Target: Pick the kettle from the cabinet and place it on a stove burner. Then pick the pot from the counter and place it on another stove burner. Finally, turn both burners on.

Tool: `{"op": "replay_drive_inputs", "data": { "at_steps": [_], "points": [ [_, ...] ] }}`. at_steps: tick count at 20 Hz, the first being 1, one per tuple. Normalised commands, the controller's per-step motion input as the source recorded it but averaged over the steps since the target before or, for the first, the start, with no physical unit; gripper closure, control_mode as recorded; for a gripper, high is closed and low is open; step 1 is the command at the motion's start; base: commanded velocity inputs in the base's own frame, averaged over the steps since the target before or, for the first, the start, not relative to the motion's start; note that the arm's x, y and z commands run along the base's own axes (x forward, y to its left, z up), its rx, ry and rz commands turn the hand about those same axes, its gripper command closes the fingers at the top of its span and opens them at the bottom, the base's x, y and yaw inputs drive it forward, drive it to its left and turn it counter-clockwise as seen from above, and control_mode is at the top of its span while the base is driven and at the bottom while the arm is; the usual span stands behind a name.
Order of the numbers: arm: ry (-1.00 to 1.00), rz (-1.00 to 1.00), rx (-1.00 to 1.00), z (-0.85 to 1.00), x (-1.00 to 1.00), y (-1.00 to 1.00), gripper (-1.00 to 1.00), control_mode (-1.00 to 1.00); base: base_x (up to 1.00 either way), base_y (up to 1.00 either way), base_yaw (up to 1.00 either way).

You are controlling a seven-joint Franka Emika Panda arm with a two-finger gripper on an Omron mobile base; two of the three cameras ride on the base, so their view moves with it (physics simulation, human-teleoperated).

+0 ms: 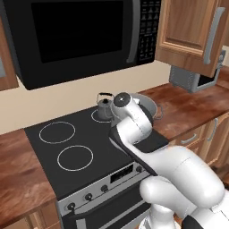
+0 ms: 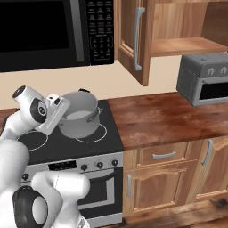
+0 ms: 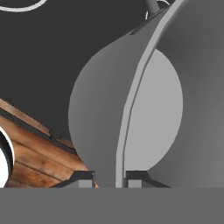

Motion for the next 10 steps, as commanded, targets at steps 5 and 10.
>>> {"op": "replay_drive_inputs", "data": {
  "at_steps": [5,10],
  "points": [
    [0.0,-0.04,0.0,-0.12,0.22,-0.05,1.0,-1.0,0.0,0.0,0.0],
    [0.0,-0.04,0.0,-0.09,0.18,-0.02,1.0,-1.0,0.0,0.0,0.0]
  ]
}}
